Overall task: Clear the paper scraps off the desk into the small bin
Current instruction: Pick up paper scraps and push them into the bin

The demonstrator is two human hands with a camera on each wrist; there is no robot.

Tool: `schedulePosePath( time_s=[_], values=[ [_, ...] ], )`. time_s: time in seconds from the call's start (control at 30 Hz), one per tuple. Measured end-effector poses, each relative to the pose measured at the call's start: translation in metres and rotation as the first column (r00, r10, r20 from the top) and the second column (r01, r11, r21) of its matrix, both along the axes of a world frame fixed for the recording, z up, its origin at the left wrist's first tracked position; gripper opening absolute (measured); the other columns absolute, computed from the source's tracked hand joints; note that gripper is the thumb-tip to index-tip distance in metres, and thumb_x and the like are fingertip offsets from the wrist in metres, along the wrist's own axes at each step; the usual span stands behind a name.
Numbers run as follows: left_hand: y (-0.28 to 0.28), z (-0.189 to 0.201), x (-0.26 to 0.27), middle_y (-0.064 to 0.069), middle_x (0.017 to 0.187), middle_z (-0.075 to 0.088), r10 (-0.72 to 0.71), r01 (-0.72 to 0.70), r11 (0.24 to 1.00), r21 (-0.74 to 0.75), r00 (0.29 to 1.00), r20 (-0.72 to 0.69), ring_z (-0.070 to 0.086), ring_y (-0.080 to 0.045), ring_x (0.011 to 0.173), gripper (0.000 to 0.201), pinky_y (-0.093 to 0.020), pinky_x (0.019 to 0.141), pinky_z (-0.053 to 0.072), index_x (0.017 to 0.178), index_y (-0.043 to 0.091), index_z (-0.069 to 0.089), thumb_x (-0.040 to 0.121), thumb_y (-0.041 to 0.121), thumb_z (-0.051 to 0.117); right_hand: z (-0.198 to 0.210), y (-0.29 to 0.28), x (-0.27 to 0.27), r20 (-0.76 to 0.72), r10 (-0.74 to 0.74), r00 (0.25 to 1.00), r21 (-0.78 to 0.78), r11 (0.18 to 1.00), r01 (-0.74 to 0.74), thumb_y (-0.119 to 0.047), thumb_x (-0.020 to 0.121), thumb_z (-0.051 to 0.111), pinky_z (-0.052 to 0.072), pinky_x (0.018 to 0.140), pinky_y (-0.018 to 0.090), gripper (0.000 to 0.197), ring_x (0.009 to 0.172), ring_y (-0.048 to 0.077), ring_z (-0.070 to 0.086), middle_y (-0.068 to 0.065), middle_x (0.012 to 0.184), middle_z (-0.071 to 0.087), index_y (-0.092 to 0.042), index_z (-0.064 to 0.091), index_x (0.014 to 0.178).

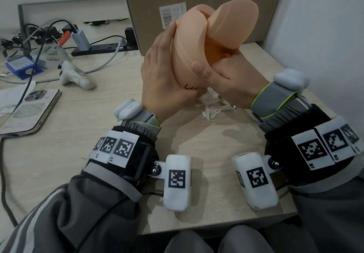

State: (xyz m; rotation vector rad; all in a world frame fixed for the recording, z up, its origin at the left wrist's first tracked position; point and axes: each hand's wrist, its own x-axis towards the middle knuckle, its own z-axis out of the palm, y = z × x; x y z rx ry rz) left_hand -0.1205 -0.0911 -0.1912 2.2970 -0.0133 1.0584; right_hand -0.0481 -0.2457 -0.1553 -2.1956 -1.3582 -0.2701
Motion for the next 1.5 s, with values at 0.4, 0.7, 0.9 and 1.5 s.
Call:
schedulePosePath(
  time_s=[0.4, 0.7, 0.9, 1.5],
  values=[
    [0.009, -0.001, 0.0, -0.011, 0.158, 0.041, 0.161, -0.151, 0.971, -0.183, 0.986, 0.037, 0.043, -0.031, 0.145, 0.127, -0.055, 0.119, 0.035, 0.159, 0.007, 0.022, 0.058, 0.056, 0.08, 0.006, -0.008, 0.015, -0.169, -0.178, 0.969, 0.681, 0.69, 0.245, -0.035, 0.093, 0.042, 0.054, 0.072, 0.038, 0.039, 0.072, 0.015, 0.066, 0.001, 0.076, 0.071, -0.01, 0.071, 0.083],
    [0.019, -0.002, 0.001, -0.002, 0.162, 0.036, 0.241, -0.232, 0.875, -0.426, 0.97, -0.035, 0.038, -0.026, 0.147, 0.136, -0.05, 0.122, 0.033, 0.162, 0.018, 0.016, 0.047, 0.059, 0.076, -0.009, -0.024, 0.039, -0.187, -0.489, 0.852, -0.413, 0.826, 0.384, -0.051, 0.071, 0.073, 0.037, 0.1, 0.035, 0.075, 0.123, 0.028, 0.045, 0.009, 0.137, 0.041, -0.025, 0.043, 0.135],
    [0.016, -0.002, 0.0, -0.001, 0.161, 0.037, 0.219, -0.218, 0.861, -0.459, 0.974, -0.052, 0.039, -0.027, 0.147, 0.136, -0.052, 0.121, 0.034, 0.162, 0.021, 0.015, 0.047, 0.057, 0.078, -0.016, -0.021, 0.036, -0.172, -0.438, 0.882, -0.486, 0.817, 0.311, -0.037, 0.075, 0.075, 0.043, 0.09, 0.031, 0.054, 0.109, 0.022, 0.051, 0.005, 0.128, 0.054, -0.02, 0.054, 0.123],
    [0.015, -0.002, 0.001, -0.001, 0.162, 0.035, 0.187, -0.19, 0.862, -0.47, 0.981, -0.054, 0.039, -0.026, 0.146, 0.135, -0.052, 0.121, 0.036, 0.162, 0.021, 0.014, 0.049, 0.054, 0.08, -0.018, -0.017, 0.047, -0.449, -0.347, 0.823, 0.297, 0.811, 0.504, -0.005, 0.091, 0.048, 0.059, 0.059, 0.036, 0.02, 0.06, 0.016, 0.071, 0.008, 0.1, 0.065, -0.018, 0.062, 0.099]
  ],
)
